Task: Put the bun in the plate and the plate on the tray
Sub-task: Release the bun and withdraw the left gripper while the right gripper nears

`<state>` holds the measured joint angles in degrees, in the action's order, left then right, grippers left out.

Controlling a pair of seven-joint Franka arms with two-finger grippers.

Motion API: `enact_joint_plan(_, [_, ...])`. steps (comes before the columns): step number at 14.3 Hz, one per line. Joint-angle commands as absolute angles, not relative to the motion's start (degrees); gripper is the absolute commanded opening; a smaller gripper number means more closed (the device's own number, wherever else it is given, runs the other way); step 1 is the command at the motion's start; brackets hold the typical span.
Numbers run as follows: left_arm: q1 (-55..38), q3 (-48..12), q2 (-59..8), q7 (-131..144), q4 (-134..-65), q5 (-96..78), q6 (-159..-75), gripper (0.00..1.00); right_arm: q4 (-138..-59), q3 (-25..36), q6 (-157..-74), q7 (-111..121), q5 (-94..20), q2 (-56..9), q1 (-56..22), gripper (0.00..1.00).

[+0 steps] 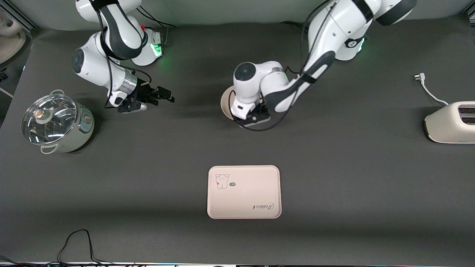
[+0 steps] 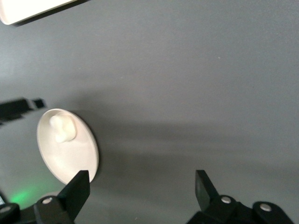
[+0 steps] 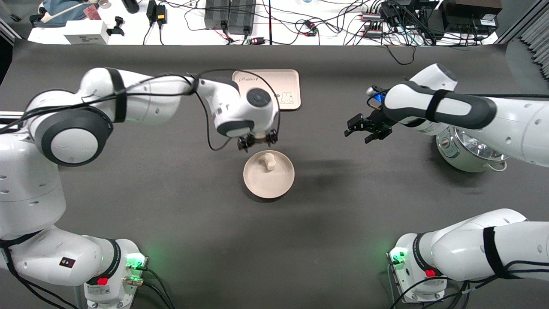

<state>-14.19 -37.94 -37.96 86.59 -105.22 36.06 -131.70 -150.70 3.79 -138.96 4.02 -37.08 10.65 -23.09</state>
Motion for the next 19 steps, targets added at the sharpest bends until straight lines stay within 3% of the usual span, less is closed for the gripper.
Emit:
enact_joint_plan(1, [-9.9,-38.1,-34.6,78.8,-104.9,36.7,-131.0,1.0,-150.6,3.3,-145.1,6.0,-41.1,5.6,-26.7,1.0])
enact_joint_plan(7, [1.0,-38.5,-33.2,60.7,-99.4,36.2,-128.7,1.0,-149.9,2.1,-153.5,5.9,-44.7,-3.8,-31.4,1.0])
enact_joint_plan(11, [4.9,-39.8,-32.9,53.9,-91.0,35.4,-116.8,1.0,-146.7,-3.2,-155.5,5.8,-49.9,-7.4,-31.6,1.0])
enact_joint_plan(15, [9.0,-39.4,-32.3,37.2,-81.7,23.1,-107.9,1.0,-141.6,-6.2,-158.5,5.3,-57.9,-12.2,-35.8,1.0])
enact_joint_plan(19, [10.0,-28.3,-22.1,19.6,-85.8,7.3,-107.3,1.0,-137.5,-6.4,-163.2,5.1,-62.7,-17.6,-40.4,1.0])
